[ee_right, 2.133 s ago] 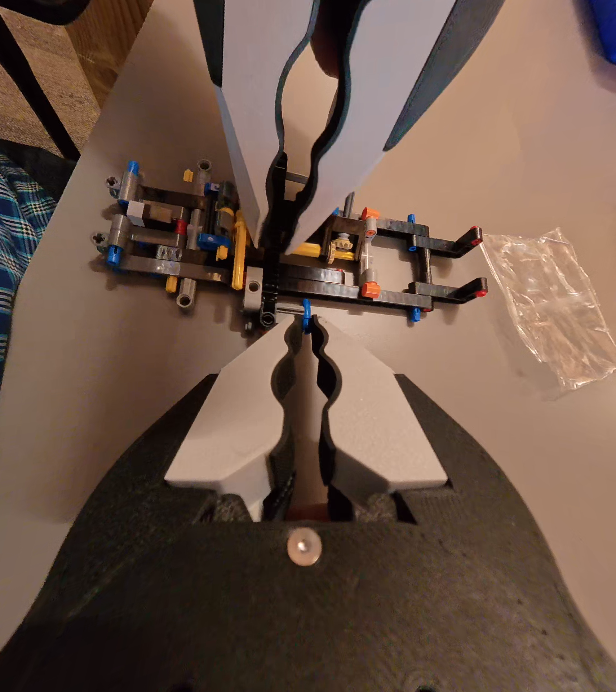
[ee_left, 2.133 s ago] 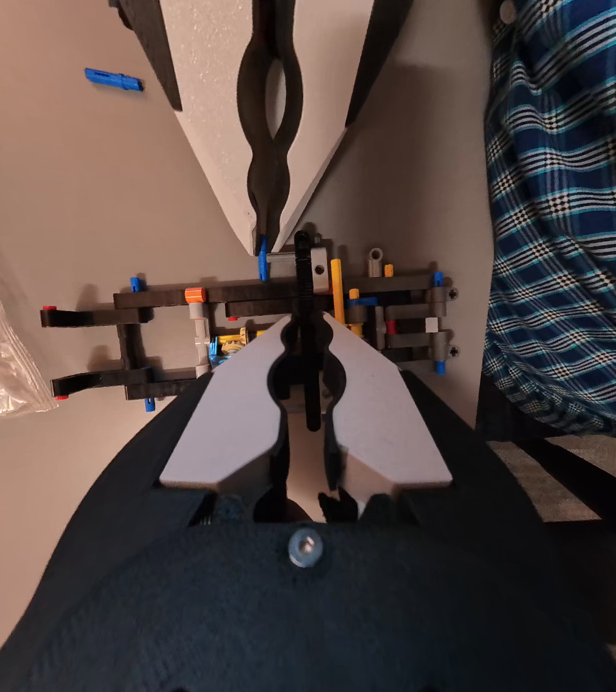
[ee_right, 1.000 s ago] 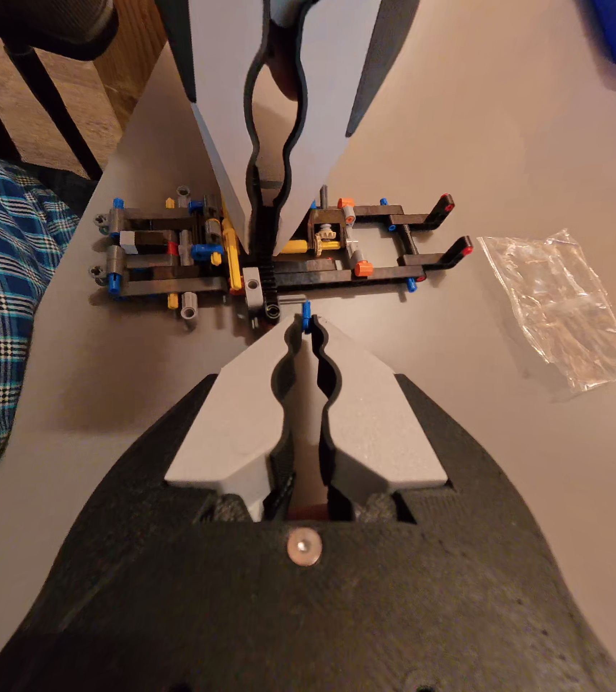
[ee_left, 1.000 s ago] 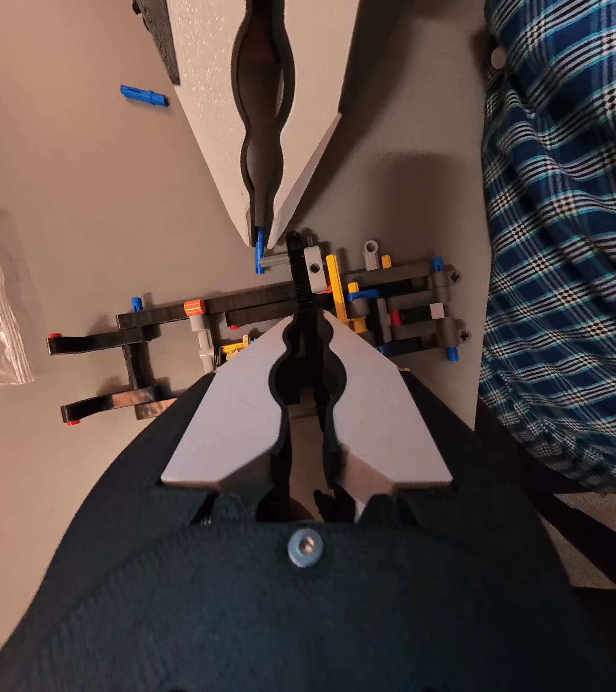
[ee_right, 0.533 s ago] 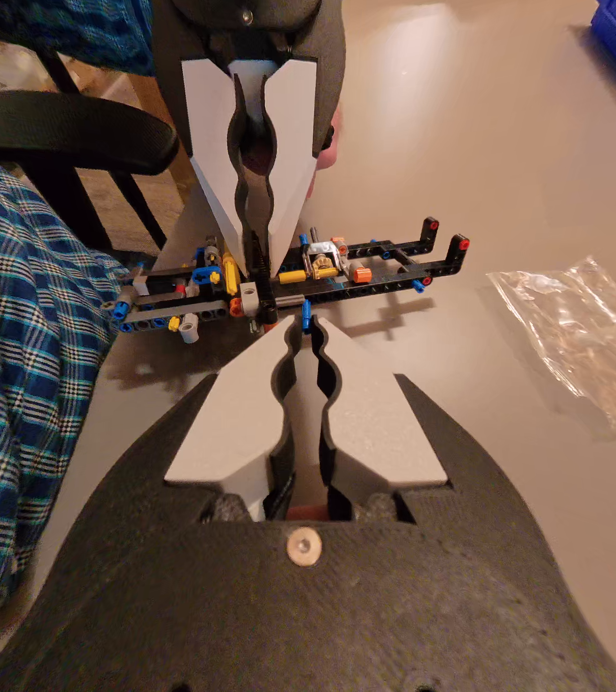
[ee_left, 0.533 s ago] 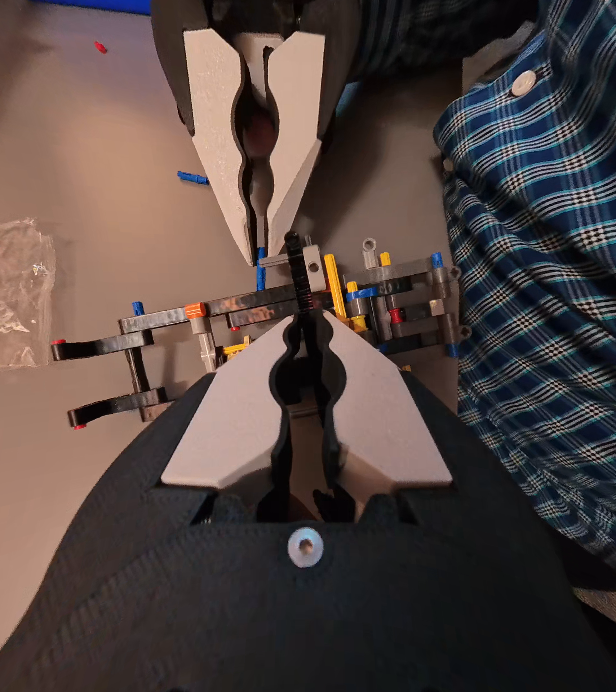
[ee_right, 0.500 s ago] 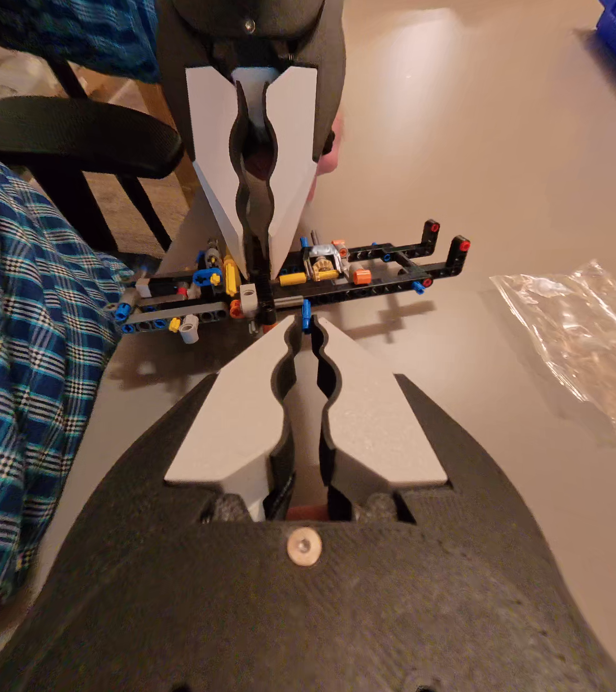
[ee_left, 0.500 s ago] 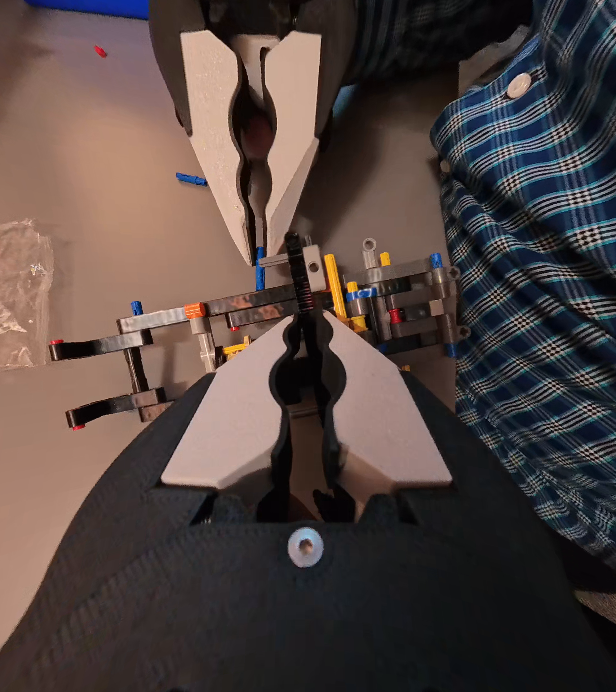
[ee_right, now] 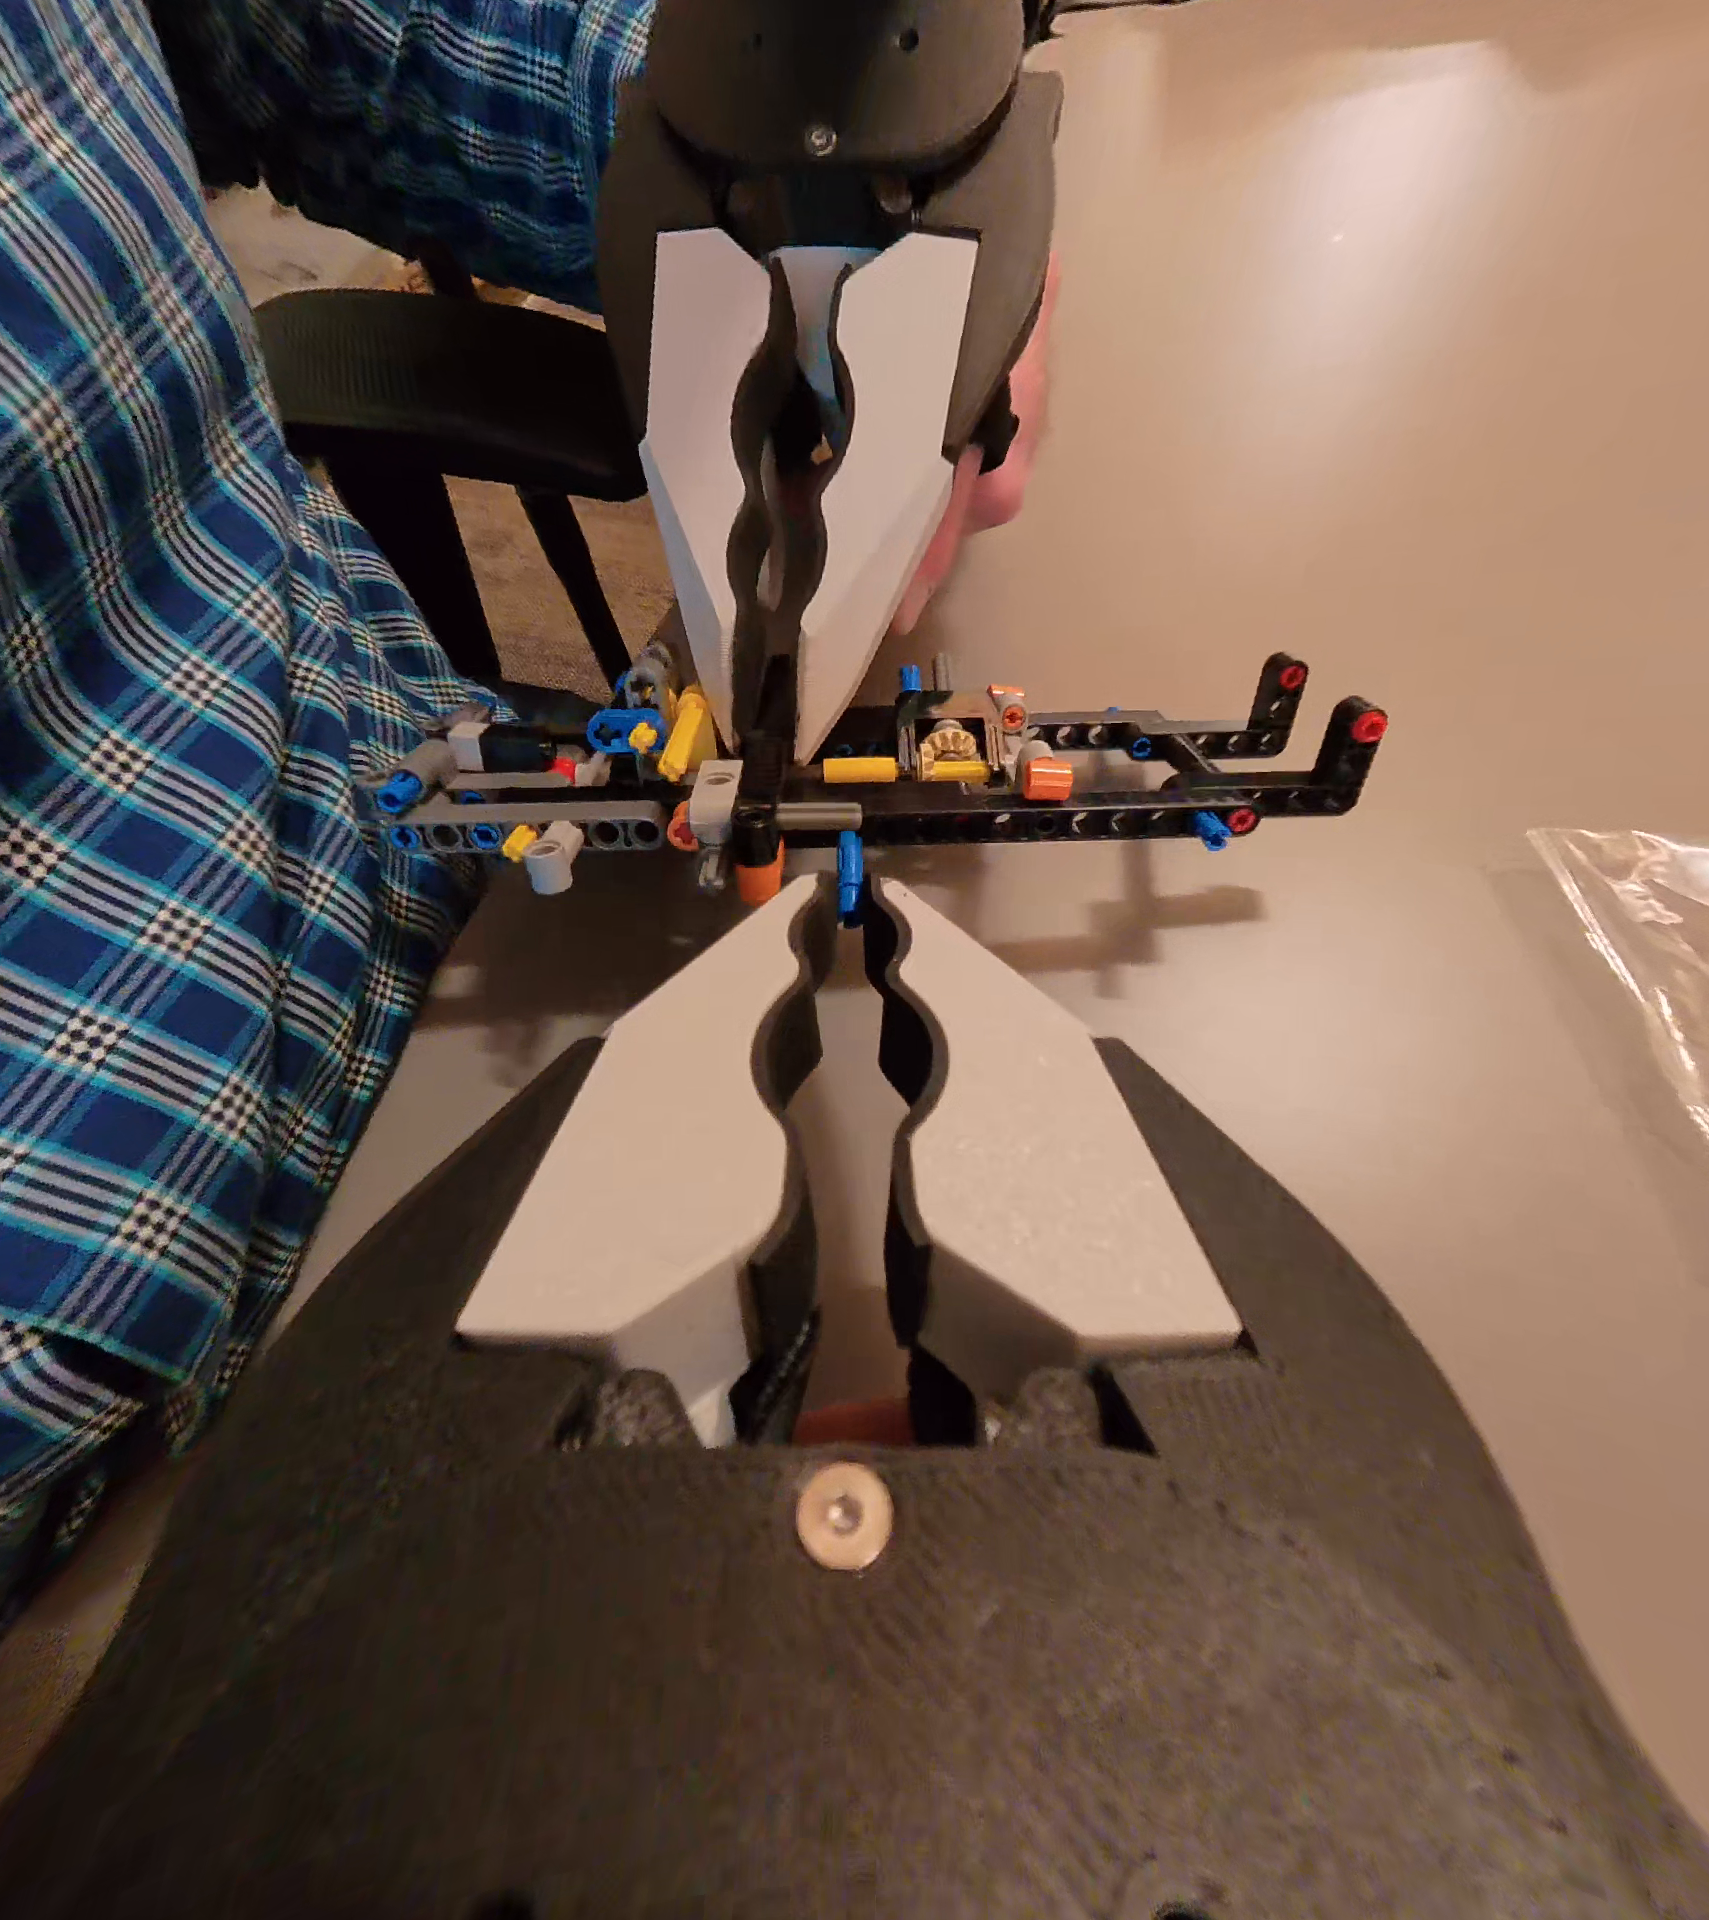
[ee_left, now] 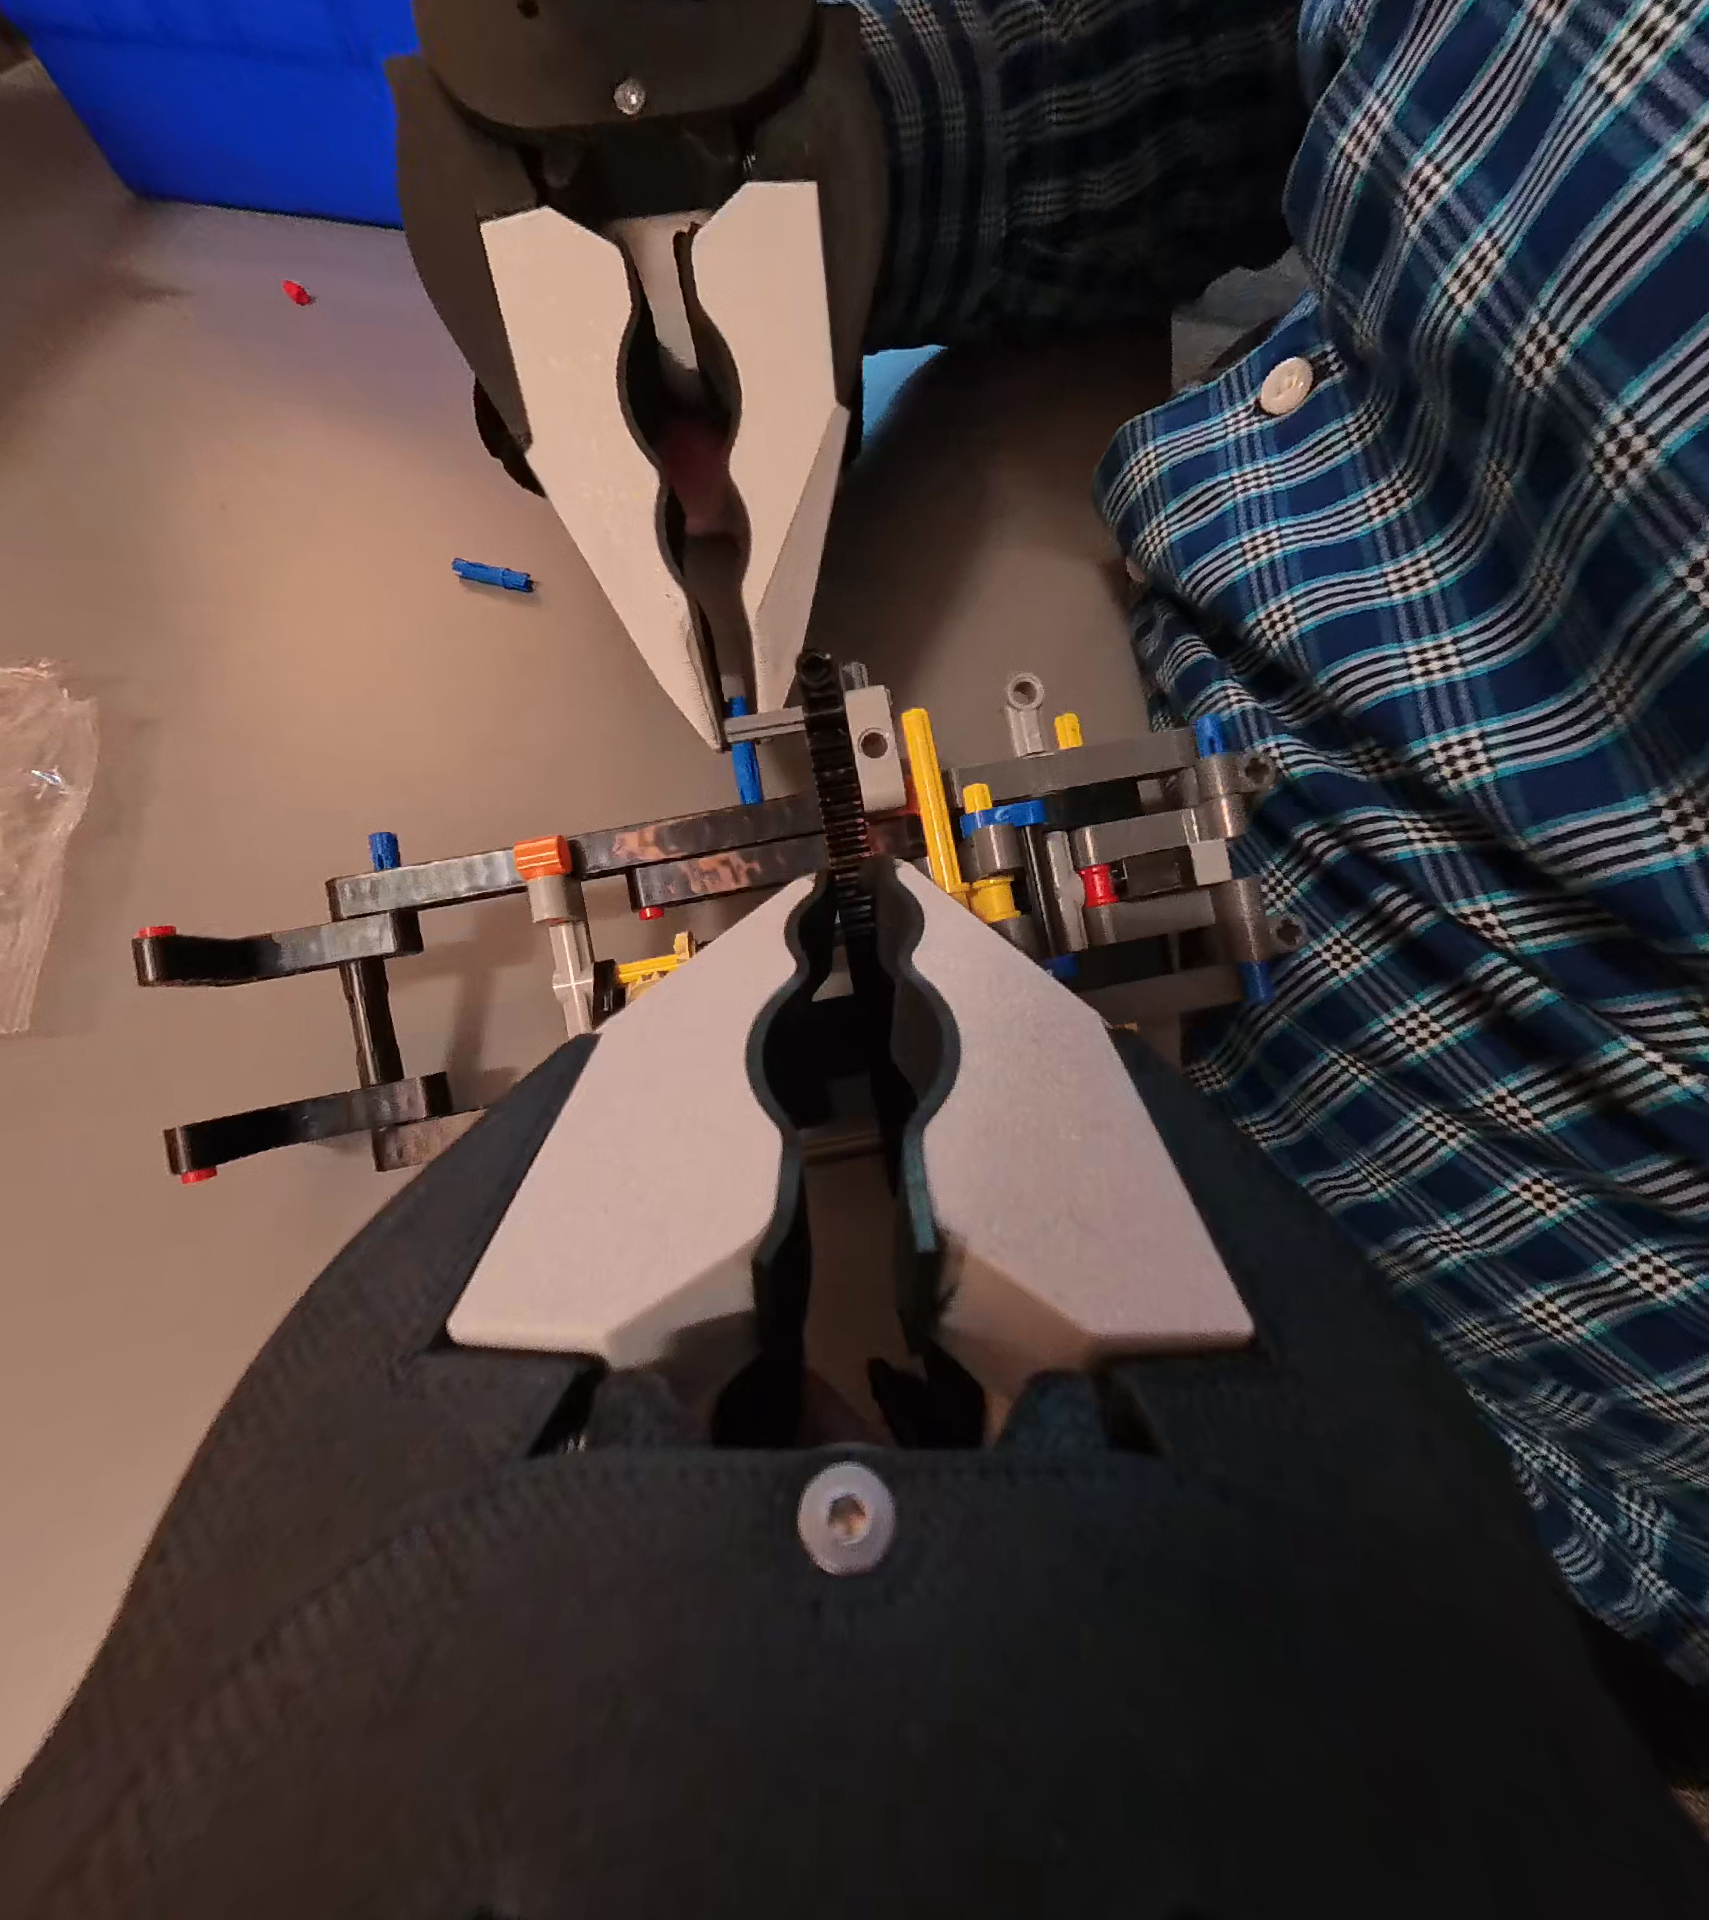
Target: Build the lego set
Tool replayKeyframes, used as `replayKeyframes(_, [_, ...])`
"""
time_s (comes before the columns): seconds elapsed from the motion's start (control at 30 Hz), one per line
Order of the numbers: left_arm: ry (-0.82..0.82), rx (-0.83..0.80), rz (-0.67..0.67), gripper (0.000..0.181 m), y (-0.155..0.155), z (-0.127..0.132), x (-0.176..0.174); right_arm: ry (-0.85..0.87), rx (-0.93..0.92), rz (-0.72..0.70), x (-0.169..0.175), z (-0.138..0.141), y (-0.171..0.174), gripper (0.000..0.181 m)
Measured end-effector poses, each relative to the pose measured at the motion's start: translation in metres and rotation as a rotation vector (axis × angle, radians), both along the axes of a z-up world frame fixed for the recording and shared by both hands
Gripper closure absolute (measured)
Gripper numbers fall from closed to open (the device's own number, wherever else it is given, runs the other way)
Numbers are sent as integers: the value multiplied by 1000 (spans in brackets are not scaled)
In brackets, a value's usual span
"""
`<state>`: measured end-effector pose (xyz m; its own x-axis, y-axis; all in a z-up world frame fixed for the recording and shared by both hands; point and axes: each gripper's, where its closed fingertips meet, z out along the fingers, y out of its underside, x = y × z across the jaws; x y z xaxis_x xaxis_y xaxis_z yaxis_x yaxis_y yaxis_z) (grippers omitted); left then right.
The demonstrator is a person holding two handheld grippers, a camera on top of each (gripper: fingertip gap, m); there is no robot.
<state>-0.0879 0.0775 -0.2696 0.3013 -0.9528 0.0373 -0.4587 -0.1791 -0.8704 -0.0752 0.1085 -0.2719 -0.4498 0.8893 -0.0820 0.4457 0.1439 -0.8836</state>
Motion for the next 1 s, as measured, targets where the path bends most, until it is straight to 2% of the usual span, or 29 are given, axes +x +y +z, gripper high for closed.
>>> replayKeyframes(0.13, [6, -10, -12, 176, -2, -1, 1, 14, -2, 15, -1, 2, -3, 179])
replayKeyframes(1.0, [146, -40, -89, 176, -10, -23, 9, -94, 209, 71, 4, -29, -14, 180])
